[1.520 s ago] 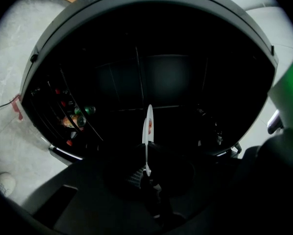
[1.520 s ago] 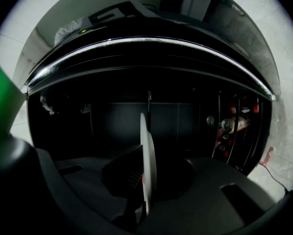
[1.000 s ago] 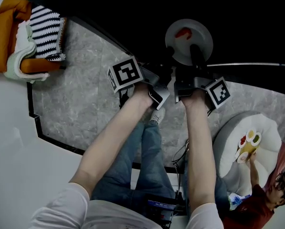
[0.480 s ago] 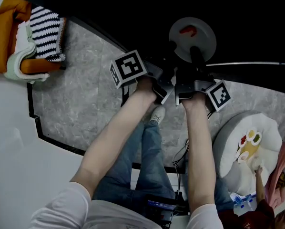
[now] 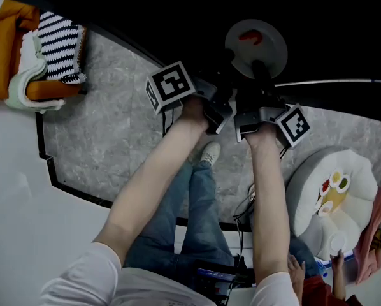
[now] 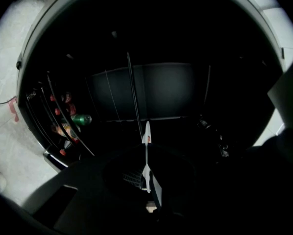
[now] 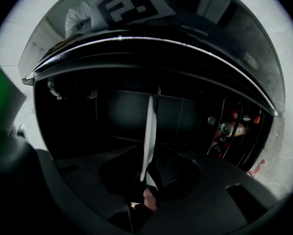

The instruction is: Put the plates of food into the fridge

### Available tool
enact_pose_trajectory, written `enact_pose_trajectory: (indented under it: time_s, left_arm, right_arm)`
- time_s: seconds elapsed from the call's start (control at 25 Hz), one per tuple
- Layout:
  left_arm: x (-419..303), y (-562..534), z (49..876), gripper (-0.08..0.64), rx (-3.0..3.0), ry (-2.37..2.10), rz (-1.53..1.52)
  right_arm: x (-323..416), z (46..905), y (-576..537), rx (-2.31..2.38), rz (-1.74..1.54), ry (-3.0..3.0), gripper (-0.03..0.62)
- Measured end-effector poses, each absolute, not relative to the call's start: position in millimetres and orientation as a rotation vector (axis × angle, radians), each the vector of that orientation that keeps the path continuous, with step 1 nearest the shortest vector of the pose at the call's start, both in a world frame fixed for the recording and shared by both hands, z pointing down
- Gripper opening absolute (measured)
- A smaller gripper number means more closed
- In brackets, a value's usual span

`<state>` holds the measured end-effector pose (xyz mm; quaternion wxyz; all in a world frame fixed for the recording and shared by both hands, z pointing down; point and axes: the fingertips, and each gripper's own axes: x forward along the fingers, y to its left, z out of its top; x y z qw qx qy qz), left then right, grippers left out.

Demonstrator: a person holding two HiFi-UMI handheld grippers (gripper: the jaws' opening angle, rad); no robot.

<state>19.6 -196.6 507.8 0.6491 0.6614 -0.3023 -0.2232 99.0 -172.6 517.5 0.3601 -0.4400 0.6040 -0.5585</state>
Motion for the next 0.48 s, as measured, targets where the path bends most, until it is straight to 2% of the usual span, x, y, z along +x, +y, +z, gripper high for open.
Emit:
enact_pose_trajectory:
  time_s: [0.48]
  left_arm:
    - [11.8, -224.1, 505.4, 0.015, 1.482, -0.779, -0.561]
  right_arm:
    - [94.3, 513.2, -173.8, -1.095, -1.449, 1.551, 0.067]
